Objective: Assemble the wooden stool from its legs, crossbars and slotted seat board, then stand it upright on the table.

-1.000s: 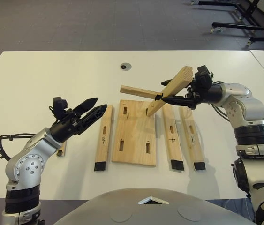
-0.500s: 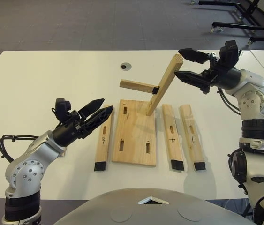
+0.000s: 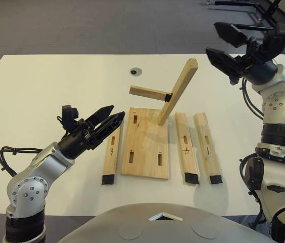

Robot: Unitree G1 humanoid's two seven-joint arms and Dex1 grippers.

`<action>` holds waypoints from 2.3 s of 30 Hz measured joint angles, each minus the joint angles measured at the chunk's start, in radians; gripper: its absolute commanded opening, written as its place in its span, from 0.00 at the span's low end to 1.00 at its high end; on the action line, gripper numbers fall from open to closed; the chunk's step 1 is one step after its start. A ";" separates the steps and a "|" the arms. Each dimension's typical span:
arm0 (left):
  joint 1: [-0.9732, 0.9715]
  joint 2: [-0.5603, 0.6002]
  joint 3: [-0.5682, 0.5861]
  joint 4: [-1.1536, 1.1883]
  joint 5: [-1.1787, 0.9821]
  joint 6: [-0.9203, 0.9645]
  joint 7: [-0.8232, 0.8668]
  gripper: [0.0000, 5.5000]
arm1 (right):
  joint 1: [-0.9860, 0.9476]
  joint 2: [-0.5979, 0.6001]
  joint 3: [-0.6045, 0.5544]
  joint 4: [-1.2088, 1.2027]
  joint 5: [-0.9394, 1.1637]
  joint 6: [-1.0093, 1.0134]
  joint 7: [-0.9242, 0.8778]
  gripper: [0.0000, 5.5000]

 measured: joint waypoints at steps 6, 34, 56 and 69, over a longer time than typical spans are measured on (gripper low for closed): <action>0.046 -0.057 -0.076 0.002 0.202 -0.089 0.065 0.79 | 0.277 -0.097 -0.127 -0.182 0.121 0.133 0.014 0.97; 0.417 -0.383 -0.188 0.163 0.604 -0.619 0.082 0.79 | 0.863 0.016 0.033 -0.920 -0.316 0.614 -0.925 0.97; 0.465 -0.360 -0.195 0.133 0.578 -0.591 0.087 0.79 | 0.958 -0.146 0.203 -0.934 -0.385 0.785 -0.874 0.70; 0.421 -0.353 -0.209 0.132 0.585 -0.585 0.095 0.79 | 0.864 -0.086 0.188 -0.775 -0.425 0.722 -0.926 0.38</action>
